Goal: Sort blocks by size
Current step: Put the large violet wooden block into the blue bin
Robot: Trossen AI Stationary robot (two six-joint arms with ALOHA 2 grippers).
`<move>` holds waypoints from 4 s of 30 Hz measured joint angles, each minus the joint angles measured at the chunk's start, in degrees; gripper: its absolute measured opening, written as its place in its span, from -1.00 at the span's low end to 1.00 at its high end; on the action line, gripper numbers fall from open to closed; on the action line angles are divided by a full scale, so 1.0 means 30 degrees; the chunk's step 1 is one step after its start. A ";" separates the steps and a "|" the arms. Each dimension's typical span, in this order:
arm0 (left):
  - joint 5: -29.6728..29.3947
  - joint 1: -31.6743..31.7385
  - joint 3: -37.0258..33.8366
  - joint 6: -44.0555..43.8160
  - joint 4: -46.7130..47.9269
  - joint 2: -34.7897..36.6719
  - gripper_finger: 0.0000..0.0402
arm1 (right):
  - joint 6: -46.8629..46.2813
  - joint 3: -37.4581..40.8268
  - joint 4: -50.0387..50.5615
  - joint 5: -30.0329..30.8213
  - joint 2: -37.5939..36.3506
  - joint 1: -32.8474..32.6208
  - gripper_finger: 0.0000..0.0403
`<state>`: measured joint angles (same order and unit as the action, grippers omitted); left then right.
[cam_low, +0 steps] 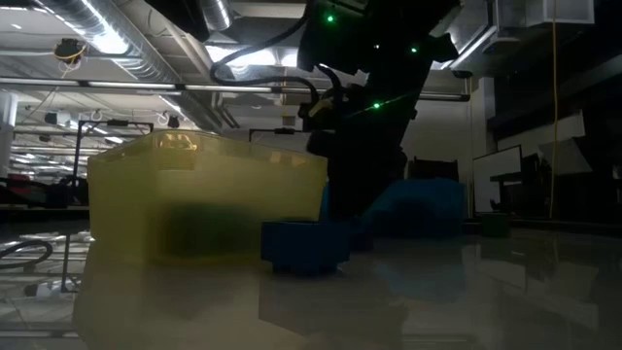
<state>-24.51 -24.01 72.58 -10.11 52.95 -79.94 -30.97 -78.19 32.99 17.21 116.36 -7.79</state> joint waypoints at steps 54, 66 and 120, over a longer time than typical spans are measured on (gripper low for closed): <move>0.0015 0.0000 0.0000 -0.0507 -0.0007 0.0000 -0.34 | 0.0136 0.0066 0.0168 -0.5593 -0.0015 -0.0029 0.06; 0.0015 0.0000 0.0000 -0.0641 -0.0007 0.0000 -0.34 | 0.0055 0.0066 0.0268 -0.4930 0.0007 -0.0026 -0.50; 0.6856 -1.0433 -0.4605 -4.2009 -0.2768 -0.1114 -0.34 | 0.5281 0.0068 0.8525 0.2646 -0.6659 -0.0015 -0.36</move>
<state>-3.94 -55.31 58.76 -136.14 44.64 -83.28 -15.13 -77.99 58.57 25.15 96.38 -7.84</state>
